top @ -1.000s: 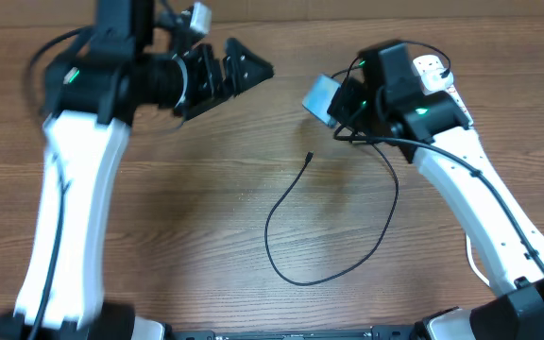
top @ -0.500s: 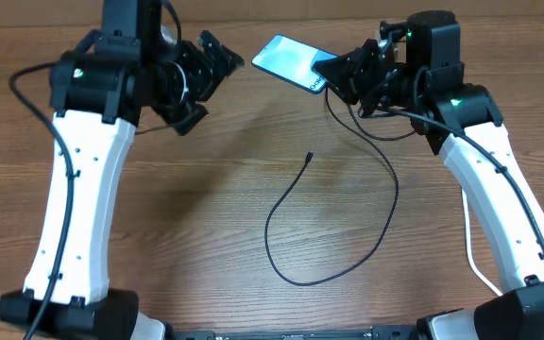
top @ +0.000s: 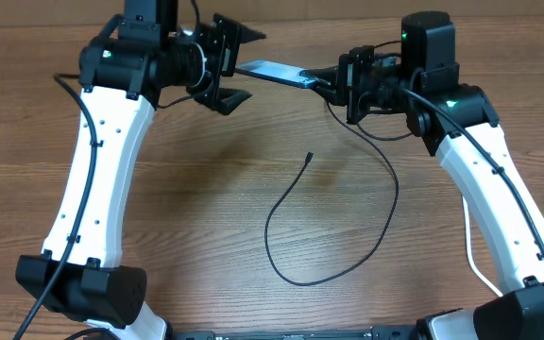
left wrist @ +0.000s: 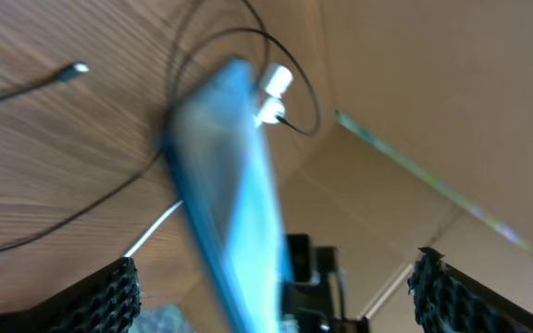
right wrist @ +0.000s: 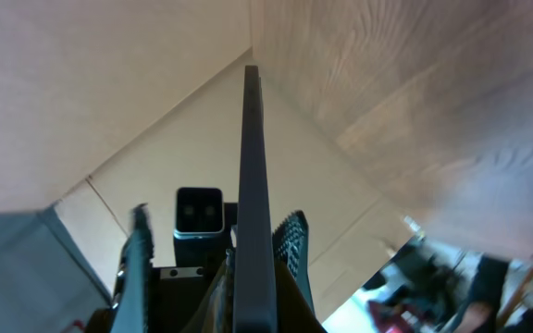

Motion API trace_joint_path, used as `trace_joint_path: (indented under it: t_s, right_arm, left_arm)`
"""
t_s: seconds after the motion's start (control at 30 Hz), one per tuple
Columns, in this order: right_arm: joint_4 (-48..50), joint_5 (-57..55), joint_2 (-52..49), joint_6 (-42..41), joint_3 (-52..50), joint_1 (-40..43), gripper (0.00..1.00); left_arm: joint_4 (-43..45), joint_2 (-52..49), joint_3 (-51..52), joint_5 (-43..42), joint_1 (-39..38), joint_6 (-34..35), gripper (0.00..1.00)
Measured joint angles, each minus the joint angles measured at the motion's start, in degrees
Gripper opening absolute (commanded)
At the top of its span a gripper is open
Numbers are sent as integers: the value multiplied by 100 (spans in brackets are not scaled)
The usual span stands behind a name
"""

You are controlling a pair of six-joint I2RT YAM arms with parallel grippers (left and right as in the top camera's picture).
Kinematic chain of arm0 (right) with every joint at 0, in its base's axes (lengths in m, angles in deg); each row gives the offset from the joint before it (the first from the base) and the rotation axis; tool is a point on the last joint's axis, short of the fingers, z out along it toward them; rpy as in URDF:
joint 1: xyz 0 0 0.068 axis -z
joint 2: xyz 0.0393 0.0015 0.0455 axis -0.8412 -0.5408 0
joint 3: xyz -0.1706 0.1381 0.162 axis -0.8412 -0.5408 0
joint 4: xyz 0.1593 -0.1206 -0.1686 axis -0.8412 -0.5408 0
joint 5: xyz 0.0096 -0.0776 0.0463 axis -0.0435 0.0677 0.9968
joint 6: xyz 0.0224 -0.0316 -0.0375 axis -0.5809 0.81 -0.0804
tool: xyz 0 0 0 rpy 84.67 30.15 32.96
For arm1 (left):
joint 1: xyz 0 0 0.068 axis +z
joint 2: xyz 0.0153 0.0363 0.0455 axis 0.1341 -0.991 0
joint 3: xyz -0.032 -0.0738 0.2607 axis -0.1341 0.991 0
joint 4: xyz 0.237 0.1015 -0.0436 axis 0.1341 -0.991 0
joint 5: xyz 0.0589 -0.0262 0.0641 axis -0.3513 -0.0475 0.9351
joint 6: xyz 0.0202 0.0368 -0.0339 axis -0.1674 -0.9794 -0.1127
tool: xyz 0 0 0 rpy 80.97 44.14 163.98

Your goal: Plug charger to phone and switch on socket

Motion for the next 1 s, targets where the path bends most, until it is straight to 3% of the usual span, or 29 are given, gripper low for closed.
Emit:
trace_joint_path:
  t_s: [0.4,0.73,1.0]
  right_arm:
    - [46,63,0,-1189,0,-238,4]
    - [317,68,0,-1296,0,-238,4]
    - [317,101,0,-1296,0,-299,4]
  left_arm:
    - [240,-4,2,-131,-35,273,78]
    - [68,-4,2,44,-173,291,75]
    - [72,-4,2,90,-249,317,61]
